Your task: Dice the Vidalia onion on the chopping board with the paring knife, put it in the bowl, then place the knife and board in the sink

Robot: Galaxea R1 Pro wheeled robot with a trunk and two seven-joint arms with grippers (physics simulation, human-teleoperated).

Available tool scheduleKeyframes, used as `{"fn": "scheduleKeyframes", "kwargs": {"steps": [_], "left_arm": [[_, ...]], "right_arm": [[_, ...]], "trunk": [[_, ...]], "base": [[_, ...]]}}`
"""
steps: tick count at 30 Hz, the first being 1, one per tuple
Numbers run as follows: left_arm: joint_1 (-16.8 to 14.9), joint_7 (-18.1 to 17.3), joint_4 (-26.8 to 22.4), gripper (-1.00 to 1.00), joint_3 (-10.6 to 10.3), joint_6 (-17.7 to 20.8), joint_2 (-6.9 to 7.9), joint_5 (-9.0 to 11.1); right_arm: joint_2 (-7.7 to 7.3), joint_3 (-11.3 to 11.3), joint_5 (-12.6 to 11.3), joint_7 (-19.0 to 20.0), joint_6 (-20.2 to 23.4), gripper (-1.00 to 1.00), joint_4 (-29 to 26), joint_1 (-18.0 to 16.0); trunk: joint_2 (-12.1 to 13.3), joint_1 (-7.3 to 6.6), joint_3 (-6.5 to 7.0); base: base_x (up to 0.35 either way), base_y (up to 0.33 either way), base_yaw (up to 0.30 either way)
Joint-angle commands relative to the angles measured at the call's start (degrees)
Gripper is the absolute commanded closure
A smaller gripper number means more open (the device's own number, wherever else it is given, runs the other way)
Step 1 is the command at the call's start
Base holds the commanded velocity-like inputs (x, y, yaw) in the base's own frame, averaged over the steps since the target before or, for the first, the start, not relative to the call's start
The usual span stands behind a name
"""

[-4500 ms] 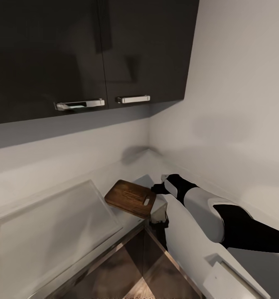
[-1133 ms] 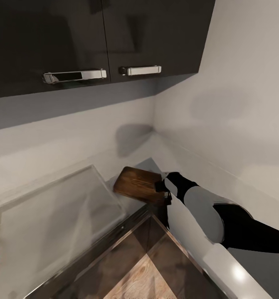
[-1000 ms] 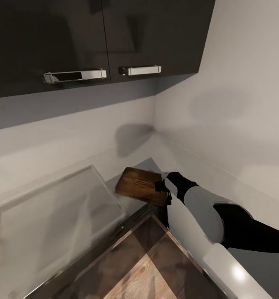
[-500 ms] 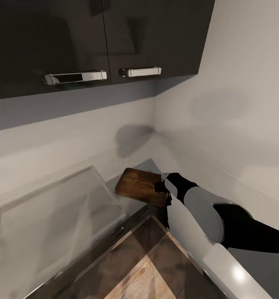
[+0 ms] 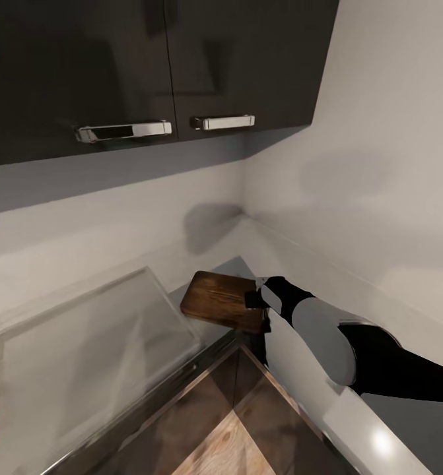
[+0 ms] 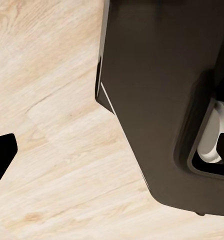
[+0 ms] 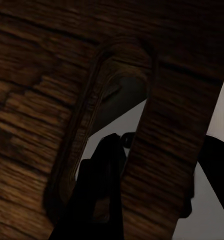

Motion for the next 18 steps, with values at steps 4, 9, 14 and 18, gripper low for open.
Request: {"fn": "scheduleKeyframes", "kwargs": {"steps": [4,9,14,18], "left_arm": [[0.0,0.0,0.1,-1.0,0.2,-0.3,0.01,0.1],[0.0,0.0,0.1,-1.0,0.2,-0.3,0.04,0.1],[0.0,0.1,0.1,-1.0,0.2,-0.3,0.04,0.1],[0.0,0.0,0.1,-1.0,0.2,-0.3,0.01,0.1]], "right_arm": [[0.03,-0.5,0.1,-0.3,0.3,1.0,-0.1,0.0],[0.03,-0.5,0.1,-0.3,0.3,1.0,-0.1,0.0],[0.03,-0.5,0.1,-0.2,0.3,1.0,-0.1,0.0],[0.03,-0.5,0.1,-0.2,0.3,1.0,-0.1,0.0]], "trunk": [[-0.1,0.04,0.27],[-0.1,0.04,0.72],[-0.1,0.04,1.17],[-0.1,0.04,1.53]], "base": [[0.0,0.0,0.0],[0.0,0.0,0.0],[0.0,0.0,0.0],[0.0,0.0,0.0]]}}
